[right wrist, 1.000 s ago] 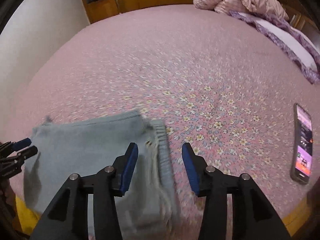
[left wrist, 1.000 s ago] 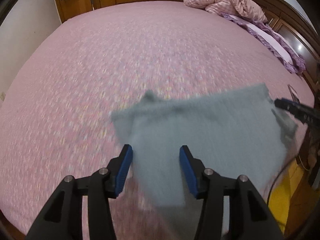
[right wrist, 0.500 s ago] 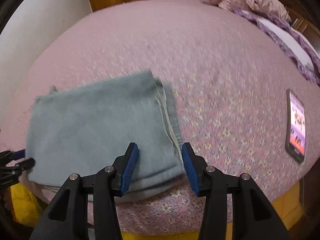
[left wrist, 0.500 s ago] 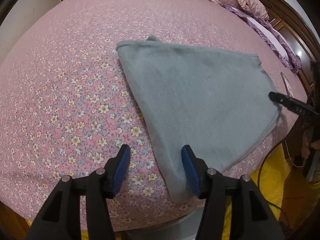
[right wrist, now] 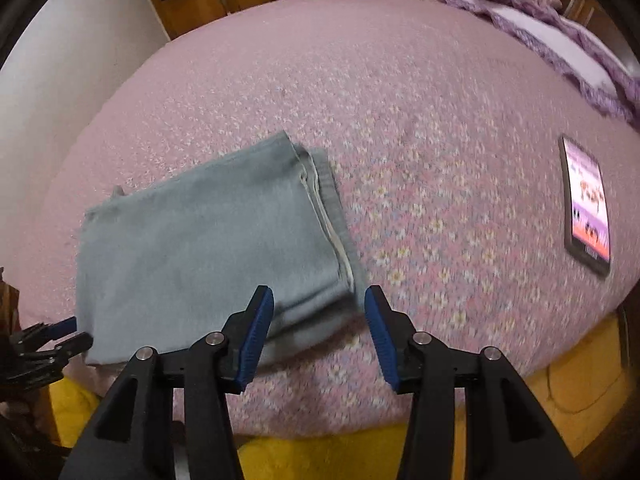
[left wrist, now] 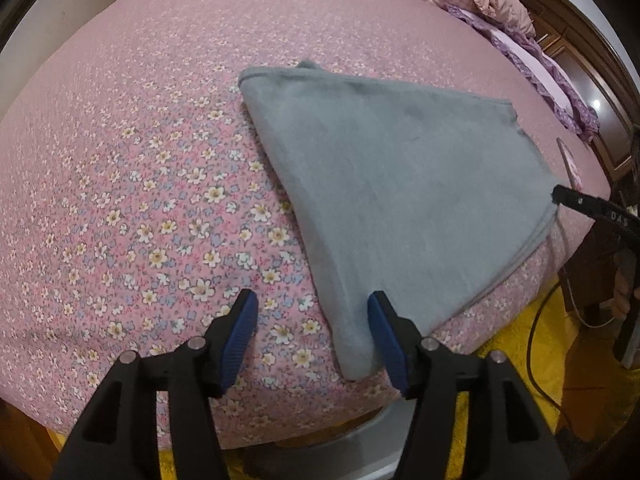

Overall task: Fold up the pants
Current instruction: 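Open the right gripper and move it to the waistband end of the stack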

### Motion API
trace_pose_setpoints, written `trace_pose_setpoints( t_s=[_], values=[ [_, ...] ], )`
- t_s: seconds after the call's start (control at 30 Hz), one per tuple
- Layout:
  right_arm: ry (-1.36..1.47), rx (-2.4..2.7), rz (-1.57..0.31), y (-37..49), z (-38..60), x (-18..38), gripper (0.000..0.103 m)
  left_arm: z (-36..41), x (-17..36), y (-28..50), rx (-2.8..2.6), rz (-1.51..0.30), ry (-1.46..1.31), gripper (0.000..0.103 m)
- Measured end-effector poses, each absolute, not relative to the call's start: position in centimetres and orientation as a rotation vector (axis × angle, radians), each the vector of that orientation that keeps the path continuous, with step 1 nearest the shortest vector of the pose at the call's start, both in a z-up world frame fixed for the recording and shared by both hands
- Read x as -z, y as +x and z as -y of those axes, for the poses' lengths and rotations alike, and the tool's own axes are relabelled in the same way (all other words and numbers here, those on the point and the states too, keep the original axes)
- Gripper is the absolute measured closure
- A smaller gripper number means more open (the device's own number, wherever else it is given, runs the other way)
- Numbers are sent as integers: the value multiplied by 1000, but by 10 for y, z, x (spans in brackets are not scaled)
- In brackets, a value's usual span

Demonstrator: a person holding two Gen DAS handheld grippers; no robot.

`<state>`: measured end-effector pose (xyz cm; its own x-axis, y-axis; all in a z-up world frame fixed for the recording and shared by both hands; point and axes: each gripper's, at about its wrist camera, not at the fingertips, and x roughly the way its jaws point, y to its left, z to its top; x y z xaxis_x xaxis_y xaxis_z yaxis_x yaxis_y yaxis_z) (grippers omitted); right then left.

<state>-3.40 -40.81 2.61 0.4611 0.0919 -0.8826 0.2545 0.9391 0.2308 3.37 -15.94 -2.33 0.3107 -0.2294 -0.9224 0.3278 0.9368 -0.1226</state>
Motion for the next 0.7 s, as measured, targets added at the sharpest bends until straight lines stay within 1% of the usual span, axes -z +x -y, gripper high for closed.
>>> trace_pose_setpoints(
  t_s=[0.1, 0.17, 0.23, 0.37, 0.43, 0.5, 0.57, 0.63, 0.7],
  values=[
    [373, 105, -1142, -29, 408, -6, 52, 161, 23, 35, 367, -1196, 101, 41],
    [405, 102, -1127, -28, 410, -1, 48, 160, 22, 36, 365, -1197, 95, 41],
    [420, 98, -1119, -26, 412, 0, 47, 162, 21, 38, 351, -1198, 98, 36],
    [444, 100, -1125, -29, 413, -3, 47, 156, 19, 37, 333, -1199, 100, 32],
    [499, 92, -1128, -32, 416, -2, 47, 156, 19, 40, 329, -1202, 92, 30],
    [535, 82, -1122, -33, 419, 0, 43, 153, 18, 41, 328, -1210, 78, 29],
    [571, 70, -1109, -32, 422, 2, 33, 149, 17, 42, 329, -1212, 69, 29],
    [594, 66, -1069, -30, 421, 0, 28, 145, 15, 42, 323, -1209, 67, 29],
    [606, 66, -1042, -23, 422, 1, 28, 140, 11, 42, 317, -1204, 65, 29]
  ],
)
